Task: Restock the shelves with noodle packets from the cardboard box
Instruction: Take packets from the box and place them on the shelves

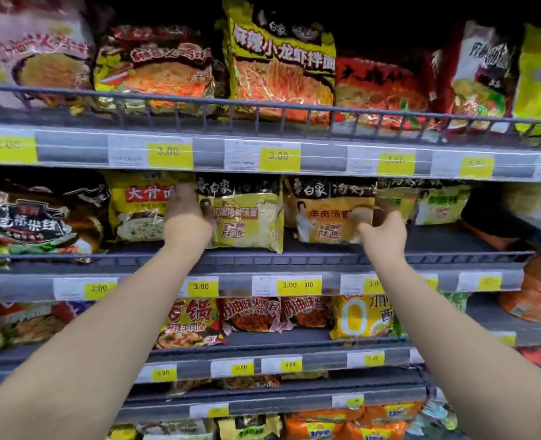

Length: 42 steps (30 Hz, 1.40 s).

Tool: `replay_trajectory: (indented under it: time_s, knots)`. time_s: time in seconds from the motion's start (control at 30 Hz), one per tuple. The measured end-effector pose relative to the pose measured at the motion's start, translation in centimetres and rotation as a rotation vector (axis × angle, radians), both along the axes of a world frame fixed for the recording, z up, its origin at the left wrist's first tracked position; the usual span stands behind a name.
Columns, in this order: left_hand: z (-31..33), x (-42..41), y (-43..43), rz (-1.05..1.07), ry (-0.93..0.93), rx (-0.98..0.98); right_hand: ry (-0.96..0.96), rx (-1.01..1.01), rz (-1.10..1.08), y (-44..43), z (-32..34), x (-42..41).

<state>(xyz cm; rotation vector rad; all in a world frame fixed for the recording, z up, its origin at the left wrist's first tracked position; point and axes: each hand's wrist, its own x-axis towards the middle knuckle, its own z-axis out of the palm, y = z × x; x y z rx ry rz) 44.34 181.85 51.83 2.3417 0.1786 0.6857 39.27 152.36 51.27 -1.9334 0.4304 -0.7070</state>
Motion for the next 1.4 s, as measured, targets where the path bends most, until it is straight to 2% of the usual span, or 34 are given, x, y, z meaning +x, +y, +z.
replay_trajectory:
  time_s: [0.07,0.17,0.3,0.4,0.5,0.6,0.7,0.8,0.93,1.07,1.23,1.4]
  knots:
    - [0.0,-0.2,-0.1,0.038,-0.046,-0.033,0.001,0.051,0.057,-0.1,0.0,1.2]
    - [-0.6,-1.1,-0.2,0.08,-0.086,-0.03,0.092,0.001,0.098,-0.2,-0.1,2.5]
    - [-0.7,-2.7,-0.5,0.221,0.028,0.034,0.091,-0.162,0.03,-0.3,-0.2,2.6]
    - [-0.8,-4.7,-1.4,0.244,-0.005,0.0,-0.123,-0.323,-0.014,1.4,-1.1,0.4]
    - [-2.3,-7.1,-2.3,0.147,-0.15,-0.076,-0.366,-0.363,0.17,4.3,-3.4,-2.4]
    - [-4.4,-11.0,-3.4,0.061,-0.202,-0.171,-0.388,-0.405,0.425,8.0,-6.1,-5.5]
    - [-7.4,-15.7,-3.3,0.085,-0.133,-0.286,-0.381,-0.411,0.613,12.1,-8.3,-9.4]
    - [-11.4,-20.5,-0.8,0.153,-0.037,-0.368,-0.323,-0.332,0.773,15.7,-10.5,-13.4]
    - [-16.0,-28.8,4.4,0.266,0.126,-0.46,-0.135,-0.245,0.906,20.5,-13.7,-19.1]
    - [-19.0,-37.7,9.9,0.352,0.188,-0.579,-0.046,-0.13,0.936,25.3,-17.1,-25.9]
    - [-23.2,-47.3,17.1,0.571,0.284,-0.638,0.253,0.229,0.951,31.3,-20.2,-34.4]
    - [-25.2,-53.0,20.6,0.671,0.353,-0.752,0.468,0.33,0.935,35.2,-24.2,-38.9]
